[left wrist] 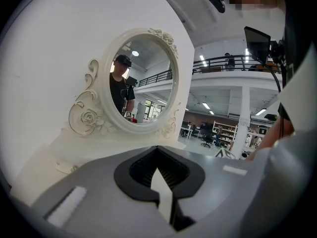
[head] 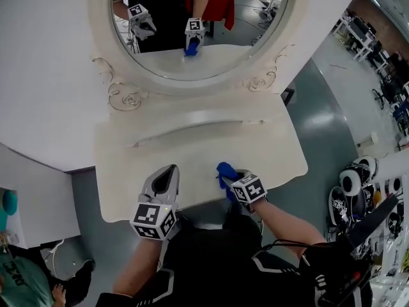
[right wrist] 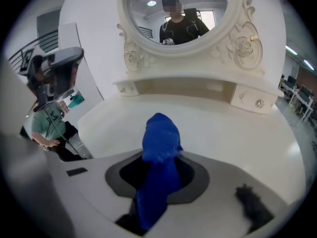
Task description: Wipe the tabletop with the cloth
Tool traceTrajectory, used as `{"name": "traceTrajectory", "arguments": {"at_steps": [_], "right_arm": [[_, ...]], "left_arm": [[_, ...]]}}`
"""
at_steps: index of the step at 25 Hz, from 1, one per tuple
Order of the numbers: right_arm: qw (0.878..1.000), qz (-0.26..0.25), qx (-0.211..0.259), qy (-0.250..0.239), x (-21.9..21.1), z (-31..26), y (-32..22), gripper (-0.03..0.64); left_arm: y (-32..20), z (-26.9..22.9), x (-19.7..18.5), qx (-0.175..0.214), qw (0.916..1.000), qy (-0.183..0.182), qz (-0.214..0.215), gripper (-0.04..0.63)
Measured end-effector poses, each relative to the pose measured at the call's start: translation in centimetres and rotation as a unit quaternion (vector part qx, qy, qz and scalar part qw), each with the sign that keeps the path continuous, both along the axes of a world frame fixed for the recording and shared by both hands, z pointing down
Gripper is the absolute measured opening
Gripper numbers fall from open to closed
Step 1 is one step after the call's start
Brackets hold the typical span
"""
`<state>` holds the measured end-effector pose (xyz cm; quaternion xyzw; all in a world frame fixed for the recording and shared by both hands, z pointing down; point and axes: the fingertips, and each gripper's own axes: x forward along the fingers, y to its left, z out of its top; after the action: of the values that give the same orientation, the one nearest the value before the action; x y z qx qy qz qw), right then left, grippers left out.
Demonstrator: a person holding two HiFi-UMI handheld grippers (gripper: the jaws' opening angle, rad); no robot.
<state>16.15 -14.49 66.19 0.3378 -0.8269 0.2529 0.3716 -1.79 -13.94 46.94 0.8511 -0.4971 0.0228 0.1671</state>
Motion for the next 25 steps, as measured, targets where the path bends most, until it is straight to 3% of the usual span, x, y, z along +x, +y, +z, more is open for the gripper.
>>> {"name": "traceTrajectory", "arguments": {"at_steps": [7,11,15,19,25], "right_arm": [[0.997,-0.016,0.072,0.037,1.0,-0.9,-14.4,0.104],[0.996,-0.024,0.061,0.06,2.0,0.0,-18.5,0.104],[0.997,-0.048,0.042,0.046,1.3,1.4,-17.8,0.104],[0.995,-0.083,0.047,0.042,1.4,1.7,-13.7,0.104],[0.989,-0.145,0.018,0.027,2.5,1.7,-4.9,0.104]], "left_arm": [[-0.3,-1.2,1.8,0.002,0.9992,-0.015,-0.036,0.008],[-0.5,-2.6,3.1,0.012,0.9975,-0.032,-0.061,0.008],[0.1,-2.8,2.9,0.008,0.9949,-0.044,-0.091,0.008],[0.7,-2.6,3.1,0.009,0.993,-0.041,-0.11,0.008],[0.2,-2.7,5.6,0.019,0.9942,-0.039,-0.099,0.008]]}}
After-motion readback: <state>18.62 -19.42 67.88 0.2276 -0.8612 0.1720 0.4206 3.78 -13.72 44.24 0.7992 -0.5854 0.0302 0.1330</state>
